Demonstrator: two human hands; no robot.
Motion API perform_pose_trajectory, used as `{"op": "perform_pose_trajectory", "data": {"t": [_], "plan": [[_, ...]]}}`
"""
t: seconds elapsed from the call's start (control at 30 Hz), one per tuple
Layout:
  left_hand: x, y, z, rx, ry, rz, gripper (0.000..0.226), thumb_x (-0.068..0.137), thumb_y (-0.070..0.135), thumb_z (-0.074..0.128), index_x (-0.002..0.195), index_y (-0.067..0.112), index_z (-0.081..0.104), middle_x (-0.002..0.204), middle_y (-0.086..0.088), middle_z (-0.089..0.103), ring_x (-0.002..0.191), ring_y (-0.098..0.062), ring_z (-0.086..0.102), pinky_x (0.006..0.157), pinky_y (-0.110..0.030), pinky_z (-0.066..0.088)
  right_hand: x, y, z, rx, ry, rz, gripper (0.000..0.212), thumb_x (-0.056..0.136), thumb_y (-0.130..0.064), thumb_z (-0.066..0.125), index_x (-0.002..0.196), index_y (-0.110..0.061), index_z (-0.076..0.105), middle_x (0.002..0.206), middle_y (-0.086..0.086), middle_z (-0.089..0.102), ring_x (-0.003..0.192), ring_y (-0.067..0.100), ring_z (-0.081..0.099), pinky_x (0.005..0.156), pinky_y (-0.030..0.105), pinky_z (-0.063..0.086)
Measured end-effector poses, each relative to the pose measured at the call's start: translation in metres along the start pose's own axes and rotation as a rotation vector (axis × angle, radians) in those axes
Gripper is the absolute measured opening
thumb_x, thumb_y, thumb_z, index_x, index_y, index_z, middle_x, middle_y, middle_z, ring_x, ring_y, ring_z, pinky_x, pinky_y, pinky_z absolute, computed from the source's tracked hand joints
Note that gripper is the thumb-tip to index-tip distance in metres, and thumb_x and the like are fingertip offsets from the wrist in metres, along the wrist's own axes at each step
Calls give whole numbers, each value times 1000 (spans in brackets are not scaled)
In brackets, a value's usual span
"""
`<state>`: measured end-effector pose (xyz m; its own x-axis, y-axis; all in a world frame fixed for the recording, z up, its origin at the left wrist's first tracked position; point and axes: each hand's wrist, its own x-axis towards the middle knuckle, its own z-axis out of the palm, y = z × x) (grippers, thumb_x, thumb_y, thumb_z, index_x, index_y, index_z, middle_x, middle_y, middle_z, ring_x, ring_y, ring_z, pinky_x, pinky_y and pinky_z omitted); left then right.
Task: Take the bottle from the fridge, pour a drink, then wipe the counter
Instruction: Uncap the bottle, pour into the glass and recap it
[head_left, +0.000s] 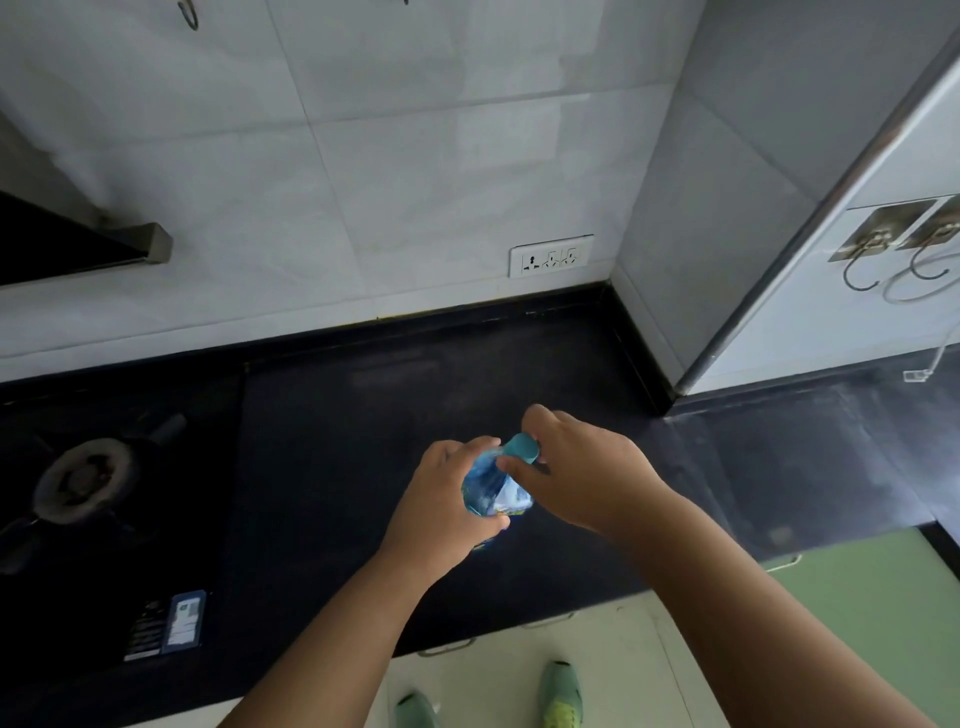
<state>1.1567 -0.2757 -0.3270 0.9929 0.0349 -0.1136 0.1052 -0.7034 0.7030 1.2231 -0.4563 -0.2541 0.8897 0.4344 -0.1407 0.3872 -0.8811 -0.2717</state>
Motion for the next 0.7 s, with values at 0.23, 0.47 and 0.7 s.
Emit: {"op": "perform_pose_trajectory", "data": {"t": [0.23, 0.47, 0.7], "plan": [[-1, 10, 0, 40, 42, 29, 80, 69, 30, 90, 132, 56, 47, 121, 22, 40, 115, -2, 54, 89, -28, 59, 1, -5, -3, -87, -39, 169, 66, 94, -81, 27, 81, -26, 61, 71, -7, 61, 66, 14, 61, 60, 30, 48], [-2, 11, -8, 12, 37, 1, 83, 74, 33, 88, 139, 55, 42, 125, 20, 37, 116, 1, 50, 83, -6, 39, 0, 3, 3, 52, 109, -85, 44, 100, -69, 34, 91, -28, 48, 82, -9, 58, 68, 12, 60, 62, 37, 56], [-5, 18, -9, 66, 77, -15, 82, 70, 32, 88, 138, 54, 47, 121, 22, 39, 116, -3, 50, 89, -29, 57, 4, 0, -1, 37, 51, 129, 62, 96, -76, 34, 76, -21, 55, 67, -5, 59, 60, 15, 58, 53, 31, 43]]}}
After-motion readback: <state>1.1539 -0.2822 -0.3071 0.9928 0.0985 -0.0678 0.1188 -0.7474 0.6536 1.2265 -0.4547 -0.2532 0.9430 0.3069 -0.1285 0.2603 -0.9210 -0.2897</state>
